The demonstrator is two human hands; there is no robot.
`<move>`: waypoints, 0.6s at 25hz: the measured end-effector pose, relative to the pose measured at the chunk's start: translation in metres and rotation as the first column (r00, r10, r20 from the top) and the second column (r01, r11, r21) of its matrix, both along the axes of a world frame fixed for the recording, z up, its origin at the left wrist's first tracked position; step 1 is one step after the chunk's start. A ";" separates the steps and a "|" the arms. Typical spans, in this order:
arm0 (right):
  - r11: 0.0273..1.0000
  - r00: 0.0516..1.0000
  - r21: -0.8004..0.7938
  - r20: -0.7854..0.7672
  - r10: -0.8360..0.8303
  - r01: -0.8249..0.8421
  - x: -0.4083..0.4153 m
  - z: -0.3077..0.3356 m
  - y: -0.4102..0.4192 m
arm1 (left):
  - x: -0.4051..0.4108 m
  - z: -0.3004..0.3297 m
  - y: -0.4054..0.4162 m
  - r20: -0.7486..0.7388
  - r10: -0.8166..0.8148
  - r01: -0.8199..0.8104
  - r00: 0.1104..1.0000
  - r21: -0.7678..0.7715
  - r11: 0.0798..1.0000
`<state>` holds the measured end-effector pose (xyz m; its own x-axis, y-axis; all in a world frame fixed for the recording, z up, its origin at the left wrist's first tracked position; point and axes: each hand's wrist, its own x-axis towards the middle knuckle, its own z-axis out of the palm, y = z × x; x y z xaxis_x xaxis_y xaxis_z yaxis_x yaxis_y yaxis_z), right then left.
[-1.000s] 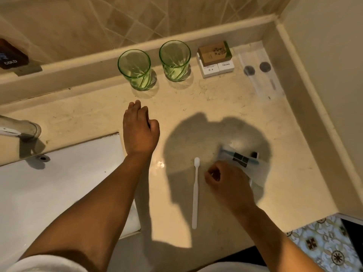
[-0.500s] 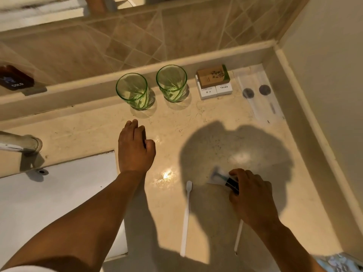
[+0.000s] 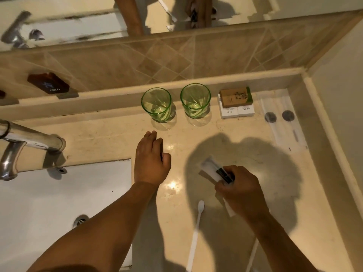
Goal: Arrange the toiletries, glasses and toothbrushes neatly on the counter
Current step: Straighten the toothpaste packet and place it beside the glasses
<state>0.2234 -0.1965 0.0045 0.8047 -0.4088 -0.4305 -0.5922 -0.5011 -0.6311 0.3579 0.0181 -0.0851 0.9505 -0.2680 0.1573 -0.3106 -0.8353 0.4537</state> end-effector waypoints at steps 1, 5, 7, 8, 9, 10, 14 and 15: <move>1.000 1.000 0.017 0.020 0.011 -0.012 0.012 0.003 0.008 | 0.001 0.000 0.002 0.001 -0.007 0.007 1.000 0.001 1.000; 0.999 0.993 0.039 0.115 0.025 -0.030 0.057 0.004 0.045 | 0.002 0.008 0.000 -0.091 0.052 -0.067 0.995 -0.162 0.985; 0.998 0.986 0.038 0.159 0.048 -0.054 0.074 0.004 0.070 | -0.005 0.022 0.006 -0.338 0.166 -0.312 0.926 -0.444 0.840; 0.997 0.981 0.042 0.186 0.049 -0.058 0.083 0.002 0.083 | -0.007 0.033 0.011 -0.483 0.164 -0.449 0.860 -0.565 0.692; 0.997 0.976 0.059 0.216 0.032 -0.046 0.090 -0.001 0.096 | -0.007 0.041 0.019 -0.611 0.103 -0.559 0.785 -0.629 0.541; 0.995 0.971 0.093 0.239 0.008 -0.031 0.097 -0.003 0.111 | -0.006 0.047 0.030 -0.678 0.020 -0.606 0.735 -0.644 0.467; 0.972 0.961 0.231 0.275 -0.023 -0.043 0.114 -0.007 0.166 | 0.001 0.066 0.070 -0.693 -0.104 -0.566 0.713 -0.657 0.498; 0.973 0.958 0.217 0.285 0.012 -0.077 0.117 -0.009 0.176 | 0.006 0.065 0.077 -0.686 -0.070 -0.578 0.724 -0.660 0.480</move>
